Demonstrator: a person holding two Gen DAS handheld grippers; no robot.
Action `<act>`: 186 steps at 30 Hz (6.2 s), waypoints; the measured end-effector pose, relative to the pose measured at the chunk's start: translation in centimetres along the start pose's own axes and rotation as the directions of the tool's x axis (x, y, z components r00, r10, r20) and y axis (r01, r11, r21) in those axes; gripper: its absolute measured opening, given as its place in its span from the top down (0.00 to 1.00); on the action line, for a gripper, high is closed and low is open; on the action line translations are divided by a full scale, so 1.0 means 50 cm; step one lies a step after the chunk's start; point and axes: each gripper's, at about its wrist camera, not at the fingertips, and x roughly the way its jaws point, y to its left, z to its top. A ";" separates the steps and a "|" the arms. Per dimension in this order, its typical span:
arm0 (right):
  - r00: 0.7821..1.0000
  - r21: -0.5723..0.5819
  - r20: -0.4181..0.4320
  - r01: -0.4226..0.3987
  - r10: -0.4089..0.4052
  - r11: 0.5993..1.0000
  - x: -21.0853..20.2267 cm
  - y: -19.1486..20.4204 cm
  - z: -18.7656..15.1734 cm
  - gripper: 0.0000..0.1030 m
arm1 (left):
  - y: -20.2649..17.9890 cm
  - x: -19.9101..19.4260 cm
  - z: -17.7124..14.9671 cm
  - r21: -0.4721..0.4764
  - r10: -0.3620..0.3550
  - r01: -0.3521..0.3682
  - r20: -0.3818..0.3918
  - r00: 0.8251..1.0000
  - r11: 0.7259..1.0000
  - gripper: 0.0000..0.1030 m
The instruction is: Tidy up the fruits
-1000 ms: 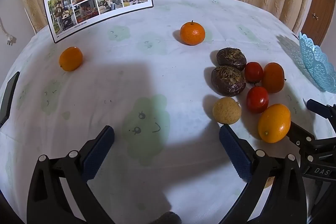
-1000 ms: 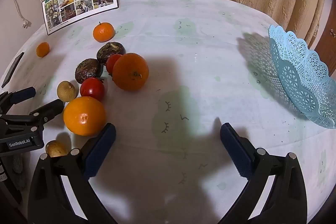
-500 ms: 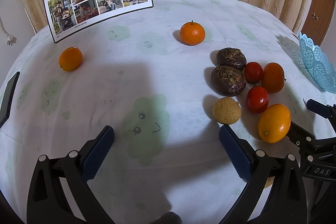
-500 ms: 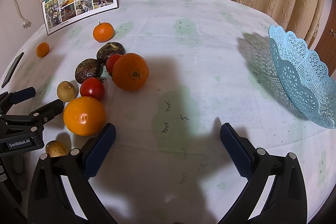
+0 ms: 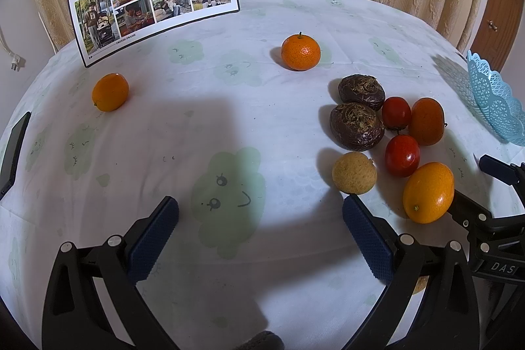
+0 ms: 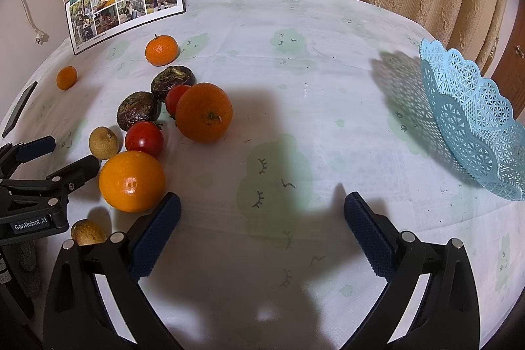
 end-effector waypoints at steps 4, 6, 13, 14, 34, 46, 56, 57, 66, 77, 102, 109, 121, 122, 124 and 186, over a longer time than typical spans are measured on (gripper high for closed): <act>1.000 0.000 0.000 0.000 0.000 1.000 0.000 0.000 0.000 0.02 | 0.000 0.000 0.000 0.000 0.000 0.000 0.000 1.000 1.000 0.05; 1.000 0.000 0.000 0.000 0.000 1.000 0.000 0.000 0.000 0.02 | 0.000 0.000 0.000 0.000 0.000 0.000 0.000 1.000 1.000 0.05; 1.000 -0.002 0.000 -0.002 0.002 1.000 0.000 0.000 0.000 0.02 | 0.000 0.000 0.000 0.000 0.000 0.000 0.000 1.000 1.000 0.05; 1.000 -0.003 0.000 -0.002 0.002 1.000 0.000 0.001 0.000 0.02 | 0.000 0.000 0.000 0.000 0.000 0.000 0.000 1.000 1.000 0.05; 1.000 -0.010 -0.002 -0.007 0.007 1.000 0.002 -0.002 0.000 0.02 | 0.000 0.000 0.000 0.000 0.000 0.000 0.000 1.000 1.000 0.05; 1.000 -0.024 -0.013 -0.017 0.016 1.000 0.002 -0.001 0.004 0.02 | 0.000 0.000 0.000 0.000 0.000 0.000 0.000 1.000 1.000 0.05; 1.000 -0.025 -0.019 -0.018 0.018 1.000 0.004 0.000 0.003 0.02 | 0.003 0.001 0.003 0.006 -0.007 0.007 -0.008 1.000 1.000 0.05; 1.000 -0.024 -0.018 -0.018 0.017 1.000 0.003 -0.001 0.002 0.02 | 0.009 -0.004 0.004 0.014 -0.020 0.021 -0.009 1.000 1.000 0.05; 0.999 0.014 0.033 -0.040 0.040 0.999 -0.034 -0.007 -0.024 0.02 | 0.092 -0.032 0.008 -0.036 -0.022 0.023 0.037 0.999 0.999 0.05; 0.985 0.032 0.113 -0.139 0.134 0.990 -0.083 0.017 -0.028 0.02 | 0.271 0.001 0.109 -0.160 0.198 -0.184 0.076 0.977 0.970 0.05; 0.972 0.061 0.123 -0.207 0.198 0.976 -0.071 0.049 -0.011 0.02 | 0.284 0.063 0.154 -0.177 0.096 -0.085 0.052 0.994 0.981 0.59; 0.975 0.007 0.075 -0.209 0.208 0.978 -0.039 0.095 0.010 0.24 | 0.257 0.027 0.150 -0.149 0.085 -0.071 0.089 0.992 0.986 0.59; 0.966 0.054 0.071 -0.254 0.250 0.966 -0.044 0.063 0.011 0.55 | 0.216 -0.020 0.137 -0.130 0.040 -0.024 0.121 0.992 0.991 0.59; 0.966 0.063 0.081 -0.252 0.247 0.966 -0.051 0.054 0.010 0.55 | 0.211 -0.024 0.137 -0.127 0.036 -0.020 0.123 0.992 0.992 0.59; 0.967 0.087 0.107 -0.242 0.232 0.966 -0.067 0.029 0.008 0.55 | 0.196 -0.031 0.138 -0.117 0.026 -0.010 0.129 0.991 0.993 0.59; 0.759 0.679 0.391 0.144 -0.520 0.720 -0.229 -0.473 -0.109 0.34 | -0.607 -0.036 0.214 0.414 -0.391 0.351 0.012 0.920 0.840 0.55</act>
